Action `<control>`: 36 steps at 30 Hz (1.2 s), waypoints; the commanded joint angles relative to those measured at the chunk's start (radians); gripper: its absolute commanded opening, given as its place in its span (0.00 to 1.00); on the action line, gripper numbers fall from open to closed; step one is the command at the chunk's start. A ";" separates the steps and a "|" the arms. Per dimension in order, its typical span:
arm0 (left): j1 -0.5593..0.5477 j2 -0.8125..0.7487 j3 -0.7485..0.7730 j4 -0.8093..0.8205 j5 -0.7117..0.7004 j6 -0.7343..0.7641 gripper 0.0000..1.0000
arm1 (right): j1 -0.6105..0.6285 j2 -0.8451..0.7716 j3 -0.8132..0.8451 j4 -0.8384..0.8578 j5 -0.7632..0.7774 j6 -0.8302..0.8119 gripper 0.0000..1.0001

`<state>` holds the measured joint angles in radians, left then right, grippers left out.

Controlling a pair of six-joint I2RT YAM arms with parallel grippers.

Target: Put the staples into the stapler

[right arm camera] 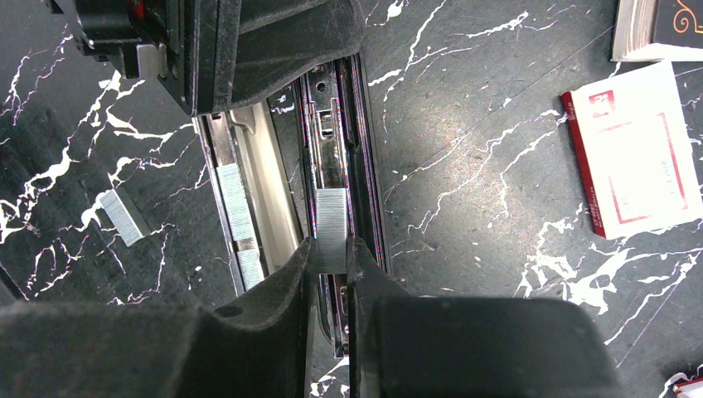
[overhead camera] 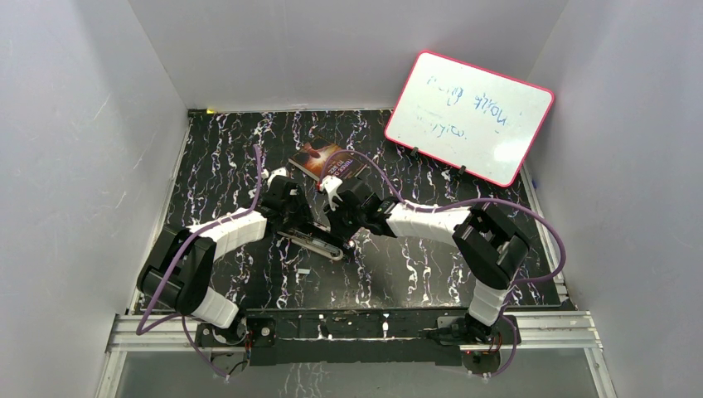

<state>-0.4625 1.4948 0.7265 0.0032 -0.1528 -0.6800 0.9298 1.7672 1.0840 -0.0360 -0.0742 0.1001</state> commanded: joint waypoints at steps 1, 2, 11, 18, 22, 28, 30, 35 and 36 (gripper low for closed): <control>-0.007 -0.019 -0.005 -0.072 -0.017 0.023 0.57 | 0.004 0.020 0.013 -0.105 0.040 -0.025 0.03; -0.006 -0.018 -0.004 -0.072 -0.017 0.023 0.57 | 0.004 0.020 0.011 -0.104 0.037 -0.026 0.04; -0.008 -0.017 -0.004 -0.072 -0.017 0.023 0.57 | 0.004 0.005 0.002 -0.065 -0.033 -0.014 0.15; -0.008 -0.017 -0.003 -0.072 -0.016 0.022 0.57 | 0.004 0.000 0.000 -0.057 -0.041 -0.011 0.20; -0.008 -0.018 -0.006 -0.073 -0.017 0.023 0.57 | 0.004 -0.006 -0.003 -0.050 -0.041 -0.009 0.22; -0.008 -0.021 -0.006 -0.072 -0.017 0.025 0.58 | 0.004 -0.013 -0.008 -0.039 -0.044 -0.002 0.22; -0.008 -0.020 -0.007 -0.072 -0.017 0.023 0.58 | 0.003 -0.013 -0.009 -0.038 -0.046 -0.002 0.22; -0.008 -0.017 -0.004 -0.073 -0.017 0.025 0.58 | 0.004 -0.013 -0.009 -0.033 -0.047 -0.001 0.09; -0.008 -0.017 -0.001 -0.073 -0.016 0.025 0.58 | 0.004 -0.015 -0.009 -0.032 -0.046 0.001 0.07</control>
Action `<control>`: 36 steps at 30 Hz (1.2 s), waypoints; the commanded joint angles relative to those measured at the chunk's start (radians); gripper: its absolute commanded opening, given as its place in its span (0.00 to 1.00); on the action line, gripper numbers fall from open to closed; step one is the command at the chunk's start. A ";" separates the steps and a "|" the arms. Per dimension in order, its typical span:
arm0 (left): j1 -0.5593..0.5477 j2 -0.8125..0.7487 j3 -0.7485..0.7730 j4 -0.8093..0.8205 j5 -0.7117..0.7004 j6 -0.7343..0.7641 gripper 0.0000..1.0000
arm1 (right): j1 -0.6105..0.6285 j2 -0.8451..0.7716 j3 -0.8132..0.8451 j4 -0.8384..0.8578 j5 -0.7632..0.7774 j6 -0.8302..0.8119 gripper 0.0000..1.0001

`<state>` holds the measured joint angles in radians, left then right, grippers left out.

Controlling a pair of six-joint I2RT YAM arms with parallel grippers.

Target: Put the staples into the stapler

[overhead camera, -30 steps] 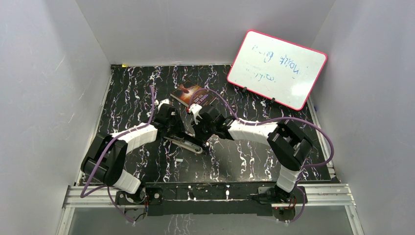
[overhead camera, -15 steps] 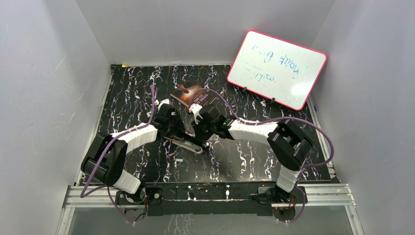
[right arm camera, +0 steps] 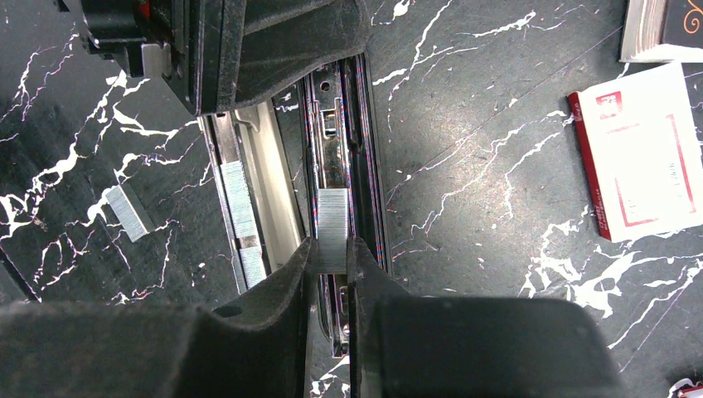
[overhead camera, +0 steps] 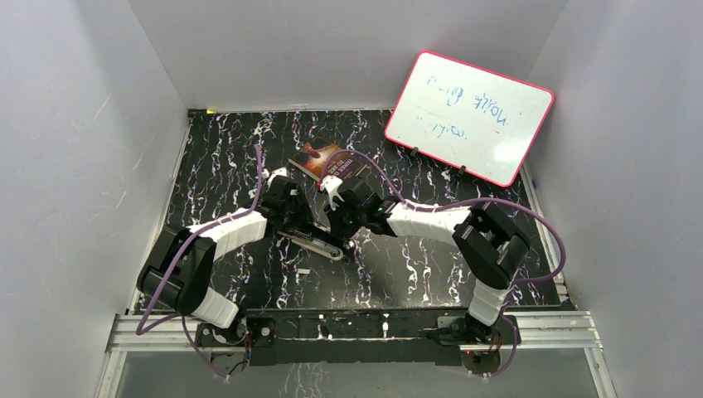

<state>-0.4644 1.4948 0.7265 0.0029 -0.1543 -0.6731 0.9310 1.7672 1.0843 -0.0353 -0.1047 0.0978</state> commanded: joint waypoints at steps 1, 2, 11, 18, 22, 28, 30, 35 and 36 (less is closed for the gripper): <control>-0.006 -0.018 -0.002 -0.075 -0.015 0.018 0.58 | 0.003 -0.016 -0.009 -0.032 -0.016 0.003 0.05; -0.006 -0.016 -0.001 -0.074 -0.015 0.017 0.58 | 0.003 -0.018 -0.009 -0.033 -0.016 0.005 0.03; -0.006 -0.017 0.002 -0.073 -0.017 0.016 0.58 | 0.001 -0.054 -0.001 -0.041 -0.030 0.003 0.00; -0.008 -0.015 -0.001 -0.069 -0.018 0.015 0.58 | -0.001 -0.072 -0.009 -0.031 -0.048 0.008 0.00; -0.009 -0.013 -0.002 -0.068 -0.020 0.016 0.58 | -0.006 -0.082 -0.011 -0.020 -0.048 0.011 0.00; -0.009 -0.016 -0.002 -0.073 -0.023 0.016 0.58 | -0.007 -0.094 -0.008 0.000 -0.044 0.029 0.00; -0.009 -0.017 -0.002 -0.075 -0.025 0.016 0.58 | -0.007 -0.089 -0.005 -0.001 -0.046 0.038 0.00; -0.010 -0.022 -0.006 -0.078 -0.029 0.012 0.57 | -0.006 -0.064 0.001 -0.007 -0.047 0.053 0.00; -0.009 -0.024 -0.007 -0.078 -0.028 0.011 0.57 | -0.007 -0.058 0.006 -0.011 -0.046 0.055 0.00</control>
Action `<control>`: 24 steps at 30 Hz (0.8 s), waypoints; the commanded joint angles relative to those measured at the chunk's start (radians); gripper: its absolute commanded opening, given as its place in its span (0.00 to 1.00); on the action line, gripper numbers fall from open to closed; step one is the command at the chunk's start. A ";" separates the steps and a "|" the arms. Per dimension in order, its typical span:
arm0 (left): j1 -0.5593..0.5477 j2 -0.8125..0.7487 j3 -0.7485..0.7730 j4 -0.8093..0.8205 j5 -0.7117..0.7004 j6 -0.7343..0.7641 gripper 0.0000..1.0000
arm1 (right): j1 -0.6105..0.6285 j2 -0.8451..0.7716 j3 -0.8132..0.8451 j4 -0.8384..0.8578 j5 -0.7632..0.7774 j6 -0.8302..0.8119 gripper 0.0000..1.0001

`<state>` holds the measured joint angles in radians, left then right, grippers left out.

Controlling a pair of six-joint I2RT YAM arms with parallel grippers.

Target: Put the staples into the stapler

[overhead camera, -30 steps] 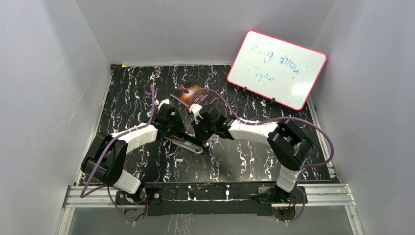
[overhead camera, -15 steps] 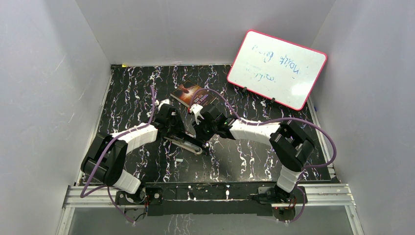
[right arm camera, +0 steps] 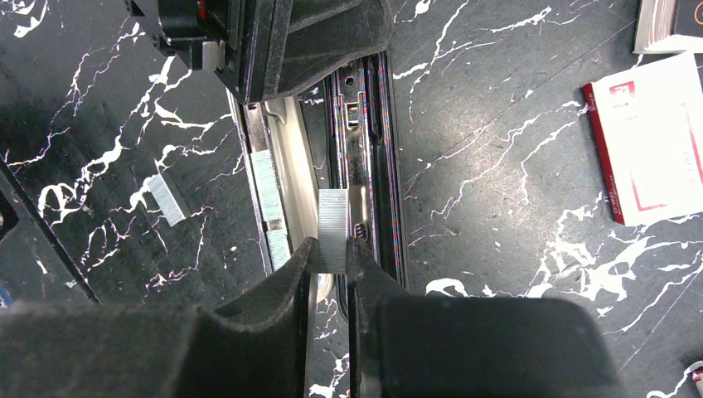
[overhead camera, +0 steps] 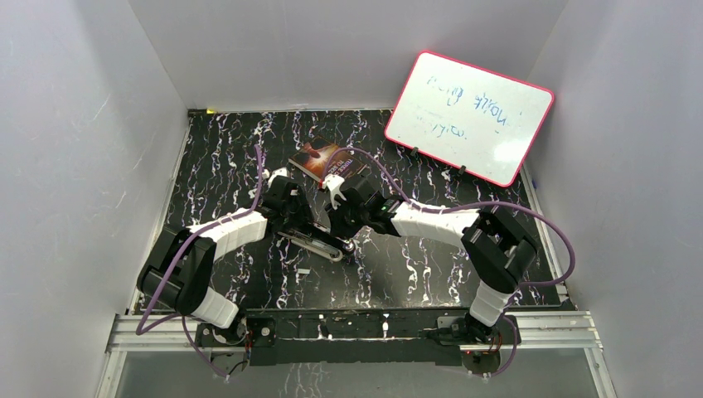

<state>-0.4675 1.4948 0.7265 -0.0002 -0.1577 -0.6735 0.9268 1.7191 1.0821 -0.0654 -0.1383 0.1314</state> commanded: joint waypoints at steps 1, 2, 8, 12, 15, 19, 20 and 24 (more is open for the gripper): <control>-0.006 -0.025 -0.007 -0.075 -0.025 0.011 0.57 | -0.003 -0.008 0.011 0.016 -0.011 0.024 0.00; -0.006 -0.026 -0.010 -0.075 -0.025 0.011 0.57 | -0.003 -0.005 0.012 0.015 -0.009 0.025 0.00; -0.006 -0.030 -0.013 -0.077 -0.028 0.011 0.57 | -0.003 0.011 0.021 0.003 -0.007 0.028 0.00; -0.006 -0.031 -0.013 -0.078 -0.030 0.012 0.57 | -0.003 0.017 0.025 -0.001 -0.013 0.033 0.00; -0.007 -0.031 -0.015 -0.078 -0.030 0.012 0.57 | -0.003 0.017 0.027 -0.007 -0.013 0.033 0.00; -0.007 -0.031 -0.013 -0.077 -0.030 0.012 0.57 | -0.002 0.052 0.031 -0.015 -0.012 0.035 0.00; -0.008 -0.031 -0.012 -0.077 -0.030 0.012 0.57 | -0.002 0.055 0.032 -0.017 -0.012 0.036 0.00; -0.008 -0.030 -0.012 -0.077 -0.030 0.013 0.57 | -0.003 0.064 0.034 -0.026 -0.009 0.035 0.00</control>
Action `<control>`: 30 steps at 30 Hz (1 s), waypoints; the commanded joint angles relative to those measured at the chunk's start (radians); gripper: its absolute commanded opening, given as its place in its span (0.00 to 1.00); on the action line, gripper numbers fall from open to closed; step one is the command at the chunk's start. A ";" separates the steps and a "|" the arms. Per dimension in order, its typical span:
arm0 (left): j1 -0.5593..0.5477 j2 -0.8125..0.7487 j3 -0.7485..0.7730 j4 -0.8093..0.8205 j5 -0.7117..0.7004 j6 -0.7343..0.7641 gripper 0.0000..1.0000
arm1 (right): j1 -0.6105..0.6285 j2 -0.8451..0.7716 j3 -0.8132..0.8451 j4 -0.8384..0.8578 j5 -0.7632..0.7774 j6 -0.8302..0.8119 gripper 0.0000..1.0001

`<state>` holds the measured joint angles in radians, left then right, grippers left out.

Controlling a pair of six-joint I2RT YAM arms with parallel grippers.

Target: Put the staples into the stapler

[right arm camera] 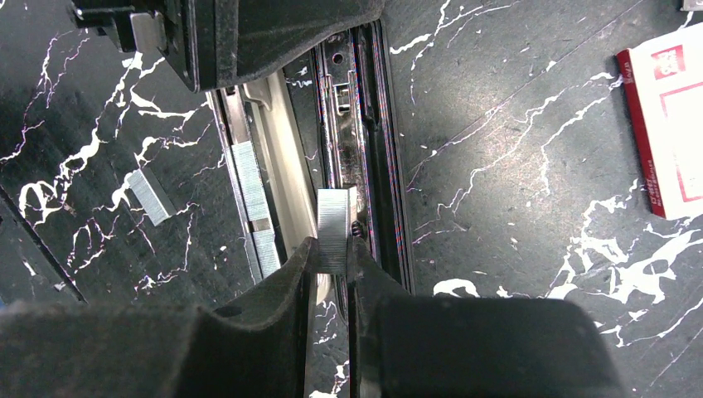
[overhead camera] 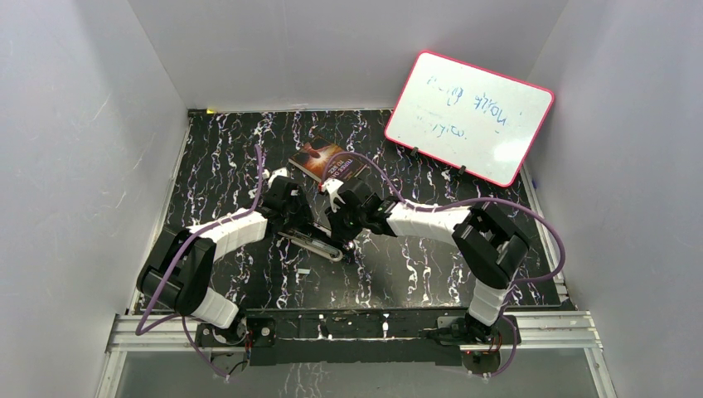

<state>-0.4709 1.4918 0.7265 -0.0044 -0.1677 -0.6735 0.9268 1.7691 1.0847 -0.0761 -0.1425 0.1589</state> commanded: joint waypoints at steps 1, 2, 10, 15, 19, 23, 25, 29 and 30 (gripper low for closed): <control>-0.005 -0.027 -0.013 -0.072 -0.021 0.013 0.57 | -0.002 0.017 0.033 -0.021 -0.005 0.008 0.00; -0.005 -0.026 -0.012 -0.073 -0.021 0.012 0.57 | -0.002 0.017 0.033 -0.023 -0.005 0.008 0.00; -0.005 -0.025 -0.010 -0.071 -0.021 0.013 0.57 | -0.002 -0.053 0.008 0.034 -0.004 0.000 0.00; -0.005 -0.025 -0.011 -0.069 -0.019 0.014 0.57 | -0.003 -0.079 -0.005 0.063 0.007 -0.004 0.00; -0.005 -0.025 -0.009 -0.069 -0.019 0.014 0.57 | -0.002 -0.076 -0.006 0.067 0.015 -0.007 0.00; -0.004 -0.025 -0.010 -0.069 -0.019 0.015 0.58 | -0.003 -0.053 0.012 0.044 0.017 -0.009 0.00; -0.004 -0.025 -0.008 -0.070 -0.019 0.015 0.58 | -0.002 -0.045 0.018 0.036 0.018 -0.010 0.00; -0.004 -0.027 -0.010 -0.069 -0.018 0.015 0.58 | -0.003 -0.033 0.031 0.020 0.022 -0.012 0.00; -0.005 -0.027 -0.010 -0.070 -0.019 0.015 0.58 | -0.002 -0.033 0.033 0.017 0.023 -0.012 0.00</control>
<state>-0.4717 1.4918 0.7265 -0.0044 -0.1684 -0.6735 0.9268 1.7382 1.0828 -0.0566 -0.1303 0.1562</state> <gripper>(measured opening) 0.577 0.224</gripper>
